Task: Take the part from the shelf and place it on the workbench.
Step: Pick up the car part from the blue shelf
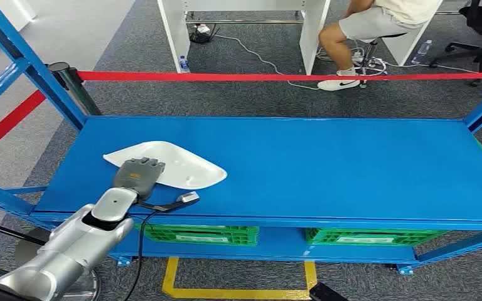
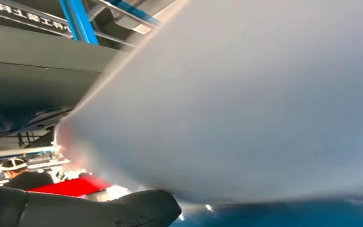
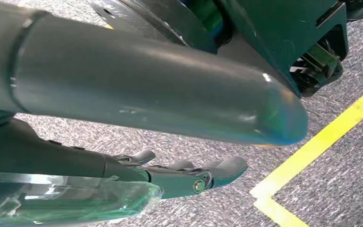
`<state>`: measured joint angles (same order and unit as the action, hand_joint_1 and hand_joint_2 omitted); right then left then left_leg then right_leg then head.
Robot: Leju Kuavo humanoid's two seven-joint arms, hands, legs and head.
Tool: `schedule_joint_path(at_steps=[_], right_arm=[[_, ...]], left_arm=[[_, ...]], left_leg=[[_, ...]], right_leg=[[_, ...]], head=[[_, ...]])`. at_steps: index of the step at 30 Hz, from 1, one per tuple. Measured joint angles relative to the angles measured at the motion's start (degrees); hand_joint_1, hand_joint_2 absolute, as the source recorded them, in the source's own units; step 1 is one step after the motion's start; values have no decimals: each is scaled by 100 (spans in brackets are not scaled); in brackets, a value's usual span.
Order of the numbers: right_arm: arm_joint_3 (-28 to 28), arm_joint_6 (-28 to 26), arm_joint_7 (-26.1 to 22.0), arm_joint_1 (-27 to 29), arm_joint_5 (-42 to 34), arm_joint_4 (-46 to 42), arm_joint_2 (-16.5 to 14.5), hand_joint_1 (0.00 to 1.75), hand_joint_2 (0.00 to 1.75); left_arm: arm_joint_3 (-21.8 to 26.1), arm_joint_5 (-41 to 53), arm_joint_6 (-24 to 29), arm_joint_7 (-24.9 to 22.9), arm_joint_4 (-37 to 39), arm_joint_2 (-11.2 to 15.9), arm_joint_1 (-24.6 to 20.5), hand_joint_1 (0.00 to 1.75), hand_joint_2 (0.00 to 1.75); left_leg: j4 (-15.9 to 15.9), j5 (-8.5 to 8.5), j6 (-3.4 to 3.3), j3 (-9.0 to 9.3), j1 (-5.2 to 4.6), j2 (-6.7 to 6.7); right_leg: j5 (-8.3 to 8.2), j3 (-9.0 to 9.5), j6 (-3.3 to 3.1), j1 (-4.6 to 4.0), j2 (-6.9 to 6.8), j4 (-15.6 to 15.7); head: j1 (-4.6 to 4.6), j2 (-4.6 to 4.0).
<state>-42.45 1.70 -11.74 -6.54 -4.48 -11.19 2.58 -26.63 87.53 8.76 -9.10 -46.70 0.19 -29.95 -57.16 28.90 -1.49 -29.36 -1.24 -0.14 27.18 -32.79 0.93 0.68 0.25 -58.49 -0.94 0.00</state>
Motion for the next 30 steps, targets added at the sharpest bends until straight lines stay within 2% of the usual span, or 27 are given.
schedule_joint_path(at_steps=[12, 24, 27, 30], right_arm=[[37, 5, 0, -5, 0, -2, -4, 0, 0], [62, 3, -31, 2, 0, -2, -4, 0, 0], [88, -1, -83, 11, 0, -2, -4, 0, 0], [125, -27, -145, 41, 0, -2, -4, 0, 0]], left_arm=[[-15, 1, 46, 252, 155, -19, -111, 175, 175], [-15, -159, 590, 374, 162, -14, 17, 175, 175], [19, -432, 762, 602, 43, -10, 150, 175, 175], [114, -1080, 806, 1082, -346, 4, 446, 175, 175]], left_leg=[[0, 2, -1, -6, -1, 0], [0, 1, -1, -1, -1, -1], [0, 2, -1, -2, -2, -1], [0, 3, -1, -4, -3, -1]], right_leg=[[1, 3, 1, 2, 0, 0], [1, 1, 0, 1, -5, 0], [1, 1, 1, 2, -5, 0], [2, 1, 2, 4, -5, 1]], head=[[0, 0], [0, 0], [1, 0], [0, 0]])
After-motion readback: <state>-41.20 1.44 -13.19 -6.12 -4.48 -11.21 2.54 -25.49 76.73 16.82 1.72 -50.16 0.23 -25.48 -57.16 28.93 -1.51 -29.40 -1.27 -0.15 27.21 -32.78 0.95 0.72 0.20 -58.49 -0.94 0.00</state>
